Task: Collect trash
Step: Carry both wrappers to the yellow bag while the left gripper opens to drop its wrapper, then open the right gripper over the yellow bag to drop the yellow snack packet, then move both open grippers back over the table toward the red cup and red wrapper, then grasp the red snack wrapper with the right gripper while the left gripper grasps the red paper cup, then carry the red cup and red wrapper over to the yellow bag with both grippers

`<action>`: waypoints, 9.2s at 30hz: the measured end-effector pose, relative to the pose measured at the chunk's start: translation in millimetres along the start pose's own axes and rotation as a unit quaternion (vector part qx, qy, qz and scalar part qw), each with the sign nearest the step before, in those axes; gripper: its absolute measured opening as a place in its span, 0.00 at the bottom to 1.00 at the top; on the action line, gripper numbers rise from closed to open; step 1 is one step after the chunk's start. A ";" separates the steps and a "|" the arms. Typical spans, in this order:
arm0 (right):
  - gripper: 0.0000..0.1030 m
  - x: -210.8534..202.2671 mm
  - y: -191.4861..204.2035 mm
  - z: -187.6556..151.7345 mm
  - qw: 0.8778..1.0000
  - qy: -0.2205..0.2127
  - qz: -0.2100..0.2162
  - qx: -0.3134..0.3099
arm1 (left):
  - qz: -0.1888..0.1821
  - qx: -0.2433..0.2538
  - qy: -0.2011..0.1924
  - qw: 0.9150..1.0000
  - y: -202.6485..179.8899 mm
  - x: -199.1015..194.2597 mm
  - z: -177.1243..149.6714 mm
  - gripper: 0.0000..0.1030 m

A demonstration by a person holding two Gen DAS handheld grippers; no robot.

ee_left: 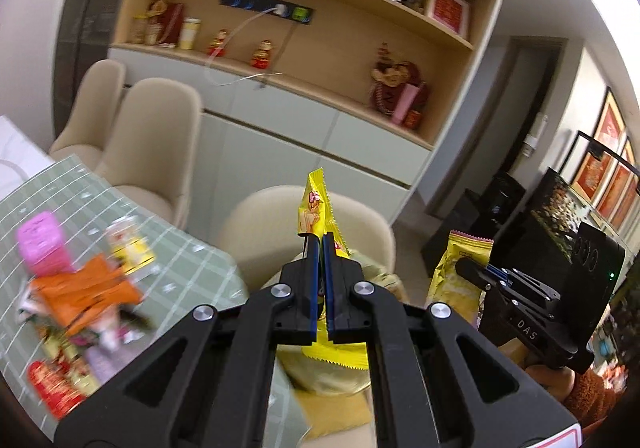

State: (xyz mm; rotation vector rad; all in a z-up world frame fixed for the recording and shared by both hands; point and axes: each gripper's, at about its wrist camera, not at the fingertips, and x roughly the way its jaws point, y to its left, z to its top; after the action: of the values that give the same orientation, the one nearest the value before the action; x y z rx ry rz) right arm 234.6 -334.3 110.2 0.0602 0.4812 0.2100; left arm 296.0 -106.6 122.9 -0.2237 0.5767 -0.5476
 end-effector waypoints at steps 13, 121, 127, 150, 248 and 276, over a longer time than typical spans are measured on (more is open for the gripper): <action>0.10 3.0 -132.5 -15.0 0.997 -0.010 -0.057 0.050 | -0.038 0.043 0.065 0.996 -56.1 153.4 -10.5 0.02; 0.54 119.8 272.3 -169.4 0.936 0.283 0.207 -0.028 | 0.323 -0.239 0.058 0.914 238.2 -231.3 -216.9 0.52; 0.54 132.8 311.2 -182.6 0.941 0.285 0.179 -0.012 | 0.321 -0.227 0.062 0.917 245.3 -251.6 -230.1 0.52; 0.22 172.2 349.2 -176.5 0.944 0.284 0.162 0.051 | 0.295 -0.195 0.071 0.933 272.8 -262.2 -226.1 0.52; 0.15 51.3 -145.1 -11.5 0.996 0.016 -0.028 0.081 | 0.093 0.038 0.188 0.977 -47.8 213.5 -56.9 0.03; 0.15 80.7 -154.7 -27.7 0.994 0.058 -0.013 0.088 | 0.067 0.026 0.204 0.976 -55.3 221.8 -71.4 0.29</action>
State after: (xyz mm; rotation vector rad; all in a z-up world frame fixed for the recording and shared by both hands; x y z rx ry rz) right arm 320.3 -467.9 32.7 0.2154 0.6147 0.1455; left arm 387.2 -277.9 -17.5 -0.0199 0.9683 -0.4788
